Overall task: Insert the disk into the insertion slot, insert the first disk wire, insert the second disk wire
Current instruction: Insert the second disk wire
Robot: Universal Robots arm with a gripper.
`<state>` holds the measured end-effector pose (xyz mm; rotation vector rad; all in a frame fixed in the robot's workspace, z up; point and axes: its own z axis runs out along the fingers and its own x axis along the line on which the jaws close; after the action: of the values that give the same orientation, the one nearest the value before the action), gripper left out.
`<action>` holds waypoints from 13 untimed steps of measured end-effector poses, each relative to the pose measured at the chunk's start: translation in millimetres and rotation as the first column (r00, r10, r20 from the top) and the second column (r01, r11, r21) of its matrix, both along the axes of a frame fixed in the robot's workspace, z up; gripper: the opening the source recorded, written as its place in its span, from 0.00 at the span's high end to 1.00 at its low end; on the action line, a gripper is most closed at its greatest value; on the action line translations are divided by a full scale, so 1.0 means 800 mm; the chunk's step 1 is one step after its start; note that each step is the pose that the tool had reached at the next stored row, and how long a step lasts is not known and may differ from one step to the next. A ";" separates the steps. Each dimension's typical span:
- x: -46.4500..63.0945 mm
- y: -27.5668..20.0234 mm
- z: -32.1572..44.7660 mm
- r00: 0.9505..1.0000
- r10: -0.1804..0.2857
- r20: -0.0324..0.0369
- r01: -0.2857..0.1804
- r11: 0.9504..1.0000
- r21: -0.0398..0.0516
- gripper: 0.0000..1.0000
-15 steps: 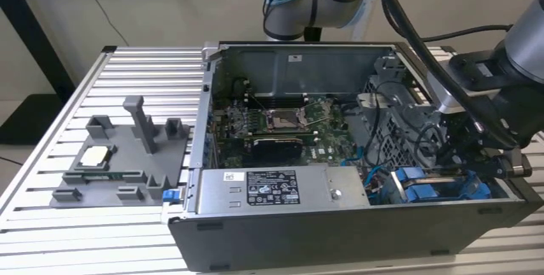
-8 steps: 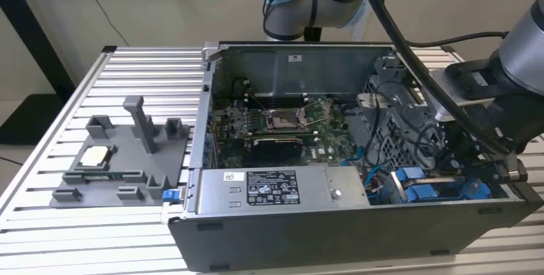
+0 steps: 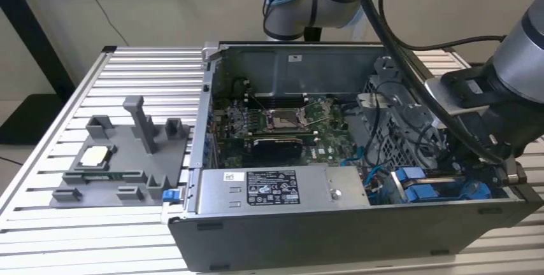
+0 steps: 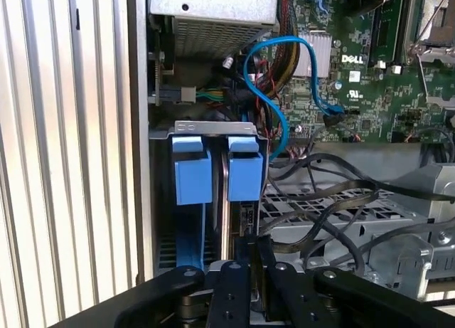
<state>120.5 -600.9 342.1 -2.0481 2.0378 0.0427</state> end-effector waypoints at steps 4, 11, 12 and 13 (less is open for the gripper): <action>0.000 0.0000 -0.0007 1.000 0.000 0.002 0.000 1.000 0.000 0.84; -0.004 0.0026 -0.0047 1.000 -0.001 0.005 0.001 1.000 0.000 0.84; -0.004 0.0031 -0.0051 1.000 -0.001 0.005 0.001 1.000 0.000 0.84; -0.004 0.0033 -0.0056 1.000 -0.001 0.005 0.001 1.000 0.001 0.84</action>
<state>117.1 -598.3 337.6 -2.0445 2.0355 0.0379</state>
